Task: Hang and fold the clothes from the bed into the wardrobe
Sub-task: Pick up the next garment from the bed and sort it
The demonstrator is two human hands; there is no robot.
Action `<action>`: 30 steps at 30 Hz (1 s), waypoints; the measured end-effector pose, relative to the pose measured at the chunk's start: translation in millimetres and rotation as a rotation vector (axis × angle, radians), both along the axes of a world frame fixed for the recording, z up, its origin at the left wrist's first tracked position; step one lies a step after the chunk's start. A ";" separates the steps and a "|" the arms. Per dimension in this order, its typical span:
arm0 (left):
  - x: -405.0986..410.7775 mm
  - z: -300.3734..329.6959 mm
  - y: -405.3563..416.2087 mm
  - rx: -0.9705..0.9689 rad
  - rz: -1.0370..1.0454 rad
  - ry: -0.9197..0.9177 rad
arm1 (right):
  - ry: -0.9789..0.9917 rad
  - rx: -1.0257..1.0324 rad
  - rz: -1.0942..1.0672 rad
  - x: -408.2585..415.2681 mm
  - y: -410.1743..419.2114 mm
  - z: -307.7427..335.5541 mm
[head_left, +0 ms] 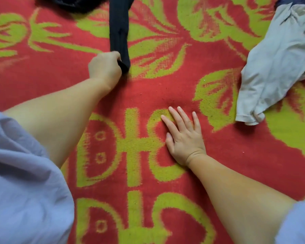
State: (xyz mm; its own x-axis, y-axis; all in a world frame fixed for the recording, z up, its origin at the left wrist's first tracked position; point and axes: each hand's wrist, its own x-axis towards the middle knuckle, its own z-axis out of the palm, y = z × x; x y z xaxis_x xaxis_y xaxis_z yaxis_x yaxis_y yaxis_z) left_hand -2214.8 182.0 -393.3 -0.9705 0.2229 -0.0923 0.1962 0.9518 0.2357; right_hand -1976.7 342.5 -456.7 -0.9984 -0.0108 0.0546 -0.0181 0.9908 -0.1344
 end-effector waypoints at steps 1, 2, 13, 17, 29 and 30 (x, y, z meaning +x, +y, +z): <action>20.5 1.9 -1.3 -0.011 -0.020 -0.002 | 0.012 0.007 0.002 0.2 0.3 -1.0; 44.4 2.0 -2.5 0.001 -0.028 -0.017 | 0.011 0.009 0.007 0.6 0.4 -1.8; 257.5 133.4 -58.0 0.412 0.059 -0.562 | -0.536 -0.215 -0.092 22.9 -65.1 106.7; 246.4 255.1 -43.0 0.849 0.121 -0.516 | -0.431 -0.358 -0.076 -6.2 -76.0 237.0; 263.1 495.5 -108.0 1.373 0.178 -0.126 | -0.011 -1.016 0.090 4.8 -89.5 568.9; 265.5 496.5 -113.4 1.403 0.193 -0.127 | 0.004 -1.064 0.091 10.2 -94.5 587.3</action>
State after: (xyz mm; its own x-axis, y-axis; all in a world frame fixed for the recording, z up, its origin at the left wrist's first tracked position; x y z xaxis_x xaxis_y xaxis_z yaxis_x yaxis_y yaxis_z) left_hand -1949.3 68.6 103.3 -0.9977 0.0679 0.0039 -0.0011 -0.0735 0.9973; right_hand -1966.5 247.9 130.6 -0.9961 -0.0300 0.0827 -0.0880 0.3590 -0.9292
